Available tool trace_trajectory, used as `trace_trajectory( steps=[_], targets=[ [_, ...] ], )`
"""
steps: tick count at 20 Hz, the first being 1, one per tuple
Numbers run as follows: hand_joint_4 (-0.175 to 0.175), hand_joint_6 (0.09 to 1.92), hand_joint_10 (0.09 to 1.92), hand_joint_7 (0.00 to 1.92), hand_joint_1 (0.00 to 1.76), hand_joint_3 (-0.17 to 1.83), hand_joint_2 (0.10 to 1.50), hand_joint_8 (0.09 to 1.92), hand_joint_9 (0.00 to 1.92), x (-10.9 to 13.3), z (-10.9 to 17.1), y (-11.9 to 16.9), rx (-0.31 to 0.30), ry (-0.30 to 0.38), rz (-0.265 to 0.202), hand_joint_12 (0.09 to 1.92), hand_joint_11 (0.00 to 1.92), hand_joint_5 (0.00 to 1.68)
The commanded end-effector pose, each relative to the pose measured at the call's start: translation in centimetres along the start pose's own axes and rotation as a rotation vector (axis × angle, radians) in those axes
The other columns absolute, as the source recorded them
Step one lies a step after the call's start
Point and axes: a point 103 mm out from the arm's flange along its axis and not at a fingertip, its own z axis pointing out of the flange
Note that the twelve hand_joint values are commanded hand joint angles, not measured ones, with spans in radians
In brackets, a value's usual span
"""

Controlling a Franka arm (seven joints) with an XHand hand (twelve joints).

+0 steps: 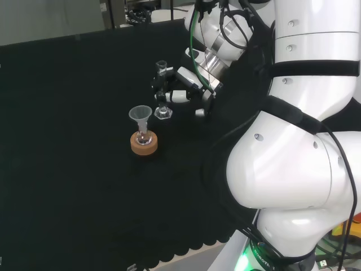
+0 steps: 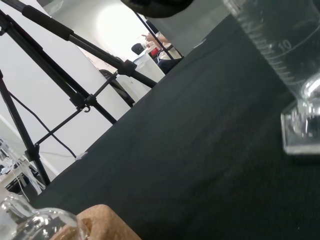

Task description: Put the graduated cylinder back on the table.

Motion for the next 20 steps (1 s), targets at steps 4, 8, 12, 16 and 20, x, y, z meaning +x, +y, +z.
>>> trace_trajectory(
  steps=[4,8,12,16,20],
  targets=[
    [0.002,0.72,0.09,0.81,1.04,-0.06,1.05,0.58,1.23,0.0,-0.2,0.1,0.028,0.002,0.019,1.07,0.85,0.87],
    [-0.015,0.68,0.09,0.78,1.02,-0.12,1.05,0.58,1.2,-0.2,-0.1,0.3,0.055,-0.002,0.035,1.09,0.8,0.82],
    [-0.019,0.67,0.09,0.74,1.0,-0.17,1.07,0.58,1.15,-0.4,-0.2,0.5,0.066,0.0,0.052,1.13,0.75,0.79],
    [-0.023,0.67,0.09,0.72,0.98,-0.17,1.07,0.59,1.12,-0.9,-0.5,0.6,0.061,0.018,0.073,1.16,0.71,0.75],
    [-0.032,0.66,0.09,0.68,0.95,-0.17,1.06,0.59,1.1,-1.0,-0.5,0.7,0.067,0.022,0.074,1.19,0.65,0.69]
  ],
)
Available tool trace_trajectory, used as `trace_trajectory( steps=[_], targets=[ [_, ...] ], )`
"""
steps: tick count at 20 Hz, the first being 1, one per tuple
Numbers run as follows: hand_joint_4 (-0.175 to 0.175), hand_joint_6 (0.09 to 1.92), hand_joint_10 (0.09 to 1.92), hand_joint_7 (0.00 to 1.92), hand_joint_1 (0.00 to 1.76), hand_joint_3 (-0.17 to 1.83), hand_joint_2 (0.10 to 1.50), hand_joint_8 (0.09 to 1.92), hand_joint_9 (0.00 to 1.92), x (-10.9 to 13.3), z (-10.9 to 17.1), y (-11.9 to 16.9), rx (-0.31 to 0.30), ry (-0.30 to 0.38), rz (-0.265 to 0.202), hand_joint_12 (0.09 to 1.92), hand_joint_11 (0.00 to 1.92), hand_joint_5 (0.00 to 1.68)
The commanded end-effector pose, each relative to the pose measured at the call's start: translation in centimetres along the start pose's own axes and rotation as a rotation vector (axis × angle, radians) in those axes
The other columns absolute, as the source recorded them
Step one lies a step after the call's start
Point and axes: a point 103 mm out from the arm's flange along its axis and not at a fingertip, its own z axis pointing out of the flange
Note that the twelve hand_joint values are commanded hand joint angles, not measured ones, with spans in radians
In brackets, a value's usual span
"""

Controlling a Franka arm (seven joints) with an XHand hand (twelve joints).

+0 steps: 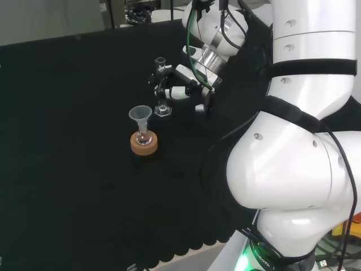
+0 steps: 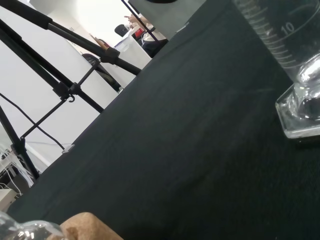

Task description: Put the graduated cylinder back on the table.

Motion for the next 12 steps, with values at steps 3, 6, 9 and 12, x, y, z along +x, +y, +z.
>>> trace_trajectory(
  steps=[3,6,9,12],
  targets=[
    [-0.043,0.65,0.09,0.65,0.93,-0.17,1.03,0.59,1.07,-0.2,0.1,0.0,0.007,0.014,0.01,1.21,0.61,0.6],
    [-0.052,0.63,0.09,0.61,0.91,-0.17,0.99,0.6,1.05,-0.2,0.0,0.1,0.009,0.016,0.01,1.23,0.58,0.52],
    [-0.06,0.61,0.09,0.59,0.89,-0.17,0.96,0.6,1.03,-0.1,-0.6,0.1,0.001,0.02,0.008,1.24,0.55,0.47],
    [-0.067,0.57,0.09,0.5,0.84,-0.17,0.92,0.63,0.96,0.0,-1.7,-0.2,-0.004,0.012,0.013,1.28,0.47,0.42]
  ],
)
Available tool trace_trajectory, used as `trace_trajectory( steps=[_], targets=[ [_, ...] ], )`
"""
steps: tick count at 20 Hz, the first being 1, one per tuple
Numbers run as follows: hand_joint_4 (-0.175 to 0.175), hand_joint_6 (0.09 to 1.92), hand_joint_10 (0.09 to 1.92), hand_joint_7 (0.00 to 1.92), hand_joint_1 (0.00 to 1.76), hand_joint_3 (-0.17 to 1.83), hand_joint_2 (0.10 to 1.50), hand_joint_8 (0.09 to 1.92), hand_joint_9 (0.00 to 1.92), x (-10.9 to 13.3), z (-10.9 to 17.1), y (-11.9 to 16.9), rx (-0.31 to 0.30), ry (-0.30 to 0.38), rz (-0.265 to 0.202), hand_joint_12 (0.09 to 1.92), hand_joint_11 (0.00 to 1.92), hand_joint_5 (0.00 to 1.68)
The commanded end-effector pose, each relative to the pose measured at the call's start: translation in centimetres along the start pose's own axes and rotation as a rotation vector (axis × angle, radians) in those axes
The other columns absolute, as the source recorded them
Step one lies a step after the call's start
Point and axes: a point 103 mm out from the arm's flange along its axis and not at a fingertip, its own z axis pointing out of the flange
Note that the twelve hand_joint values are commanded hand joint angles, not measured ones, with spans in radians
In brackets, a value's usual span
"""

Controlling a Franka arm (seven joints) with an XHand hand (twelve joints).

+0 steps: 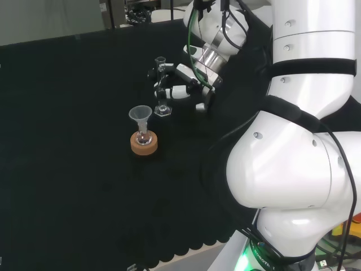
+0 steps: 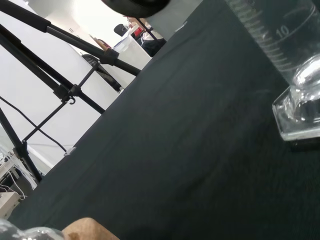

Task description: Put the graduated cylinder back on the table.

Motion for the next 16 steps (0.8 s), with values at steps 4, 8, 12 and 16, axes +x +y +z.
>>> trace_trajectory(
  steps=[4,8,12,16],
  targets=[
    [-0.072,0.48,0.09,0.37,0.8,-0.17,0.9,0.67,0.85,0.4,-2.9,-0.9,-0.008,-0.034,0.023,1.33,0.35,0.38],
    [-0.076,0.4,0.09,0.3,0.78,-0.17,0.89,0.69,0.8,1.1,-4.8,-1.7,-0.012,-0.068,0.049,1.36,0.28,0.36],
    [-0.078,0.33,0.09,0.27,0.77,-0.17,0.88,0.7,0.77,2.3,-7.4,-2.9,-0.015,-0.121,0.085,1.38,0.25,0.36],
    [-0.079,0.29,0.09,0.26,0.76,-0.17,0.88,0.7,0.76,4.4,-10.1,-4.4,-0.02,-0.186,0.124,1.39,0.24,0.36]
  ],
)
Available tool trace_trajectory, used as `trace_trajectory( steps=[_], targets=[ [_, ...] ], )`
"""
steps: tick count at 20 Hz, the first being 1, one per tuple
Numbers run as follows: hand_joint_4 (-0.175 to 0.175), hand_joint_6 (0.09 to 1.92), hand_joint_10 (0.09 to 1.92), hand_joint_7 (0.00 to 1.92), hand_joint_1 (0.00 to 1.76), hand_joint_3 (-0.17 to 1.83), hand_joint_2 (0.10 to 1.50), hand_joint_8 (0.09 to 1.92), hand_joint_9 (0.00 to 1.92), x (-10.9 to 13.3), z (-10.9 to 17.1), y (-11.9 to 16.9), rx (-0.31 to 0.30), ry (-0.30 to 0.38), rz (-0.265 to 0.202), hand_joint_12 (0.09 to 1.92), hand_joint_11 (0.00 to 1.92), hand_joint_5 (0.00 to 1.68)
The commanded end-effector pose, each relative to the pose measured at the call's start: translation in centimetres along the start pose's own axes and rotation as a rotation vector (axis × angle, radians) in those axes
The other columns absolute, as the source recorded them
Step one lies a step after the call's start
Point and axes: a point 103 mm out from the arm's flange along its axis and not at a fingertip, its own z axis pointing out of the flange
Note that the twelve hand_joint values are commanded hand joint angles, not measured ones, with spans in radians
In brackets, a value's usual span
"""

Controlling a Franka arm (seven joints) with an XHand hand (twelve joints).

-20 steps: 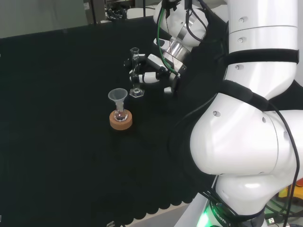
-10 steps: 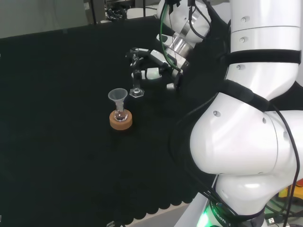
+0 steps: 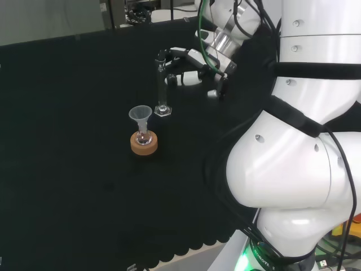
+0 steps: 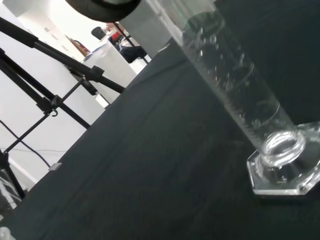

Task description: Put the graduated cylinder back on the table.

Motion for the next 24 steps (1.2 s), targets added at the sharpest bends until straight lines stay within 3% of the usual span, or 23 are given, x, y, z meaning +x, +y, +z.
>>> trace_trajectory(
  steps=[1,8,14,18,24],
  targets=[
    [-0.079,0.27,0.09,0.26,0.76,-0.17,0.88,0.7,0.76,2.5,-5.1,-3.2,0.007,-0.114,0.089,1.4,0.23,0.37],
    [-0.079,0.24,0.09,0.24,0.74,-0.17,0.89,0.7,0.73,8.4,-9.7,-5.7,0.037,-0.281,0.146,1.4,0.22,0.36],
    [-0.065,0.16,0.09,0.18,0.73,-0.17,0.94,0.7,0.67,13.5,-12.3,-7.3,0.049,-0.371,0.192,1.42,0.19,0.34],
    [-0.053,0.11,0.09,0.11,0.71,-0.17,0.96,0.69,0.62,15.7,-13.2,-7.8,0.094,-0.429,0.225,1.44,0.15,0.33],
    [-0.045,0.09,0.09,0.05,0.67,-0.17,0.98,0.67,0.54,17.7,-14.2,-8.4,0.094,-0.499,0.244,1.46,0.08,0.32]
  ],
)
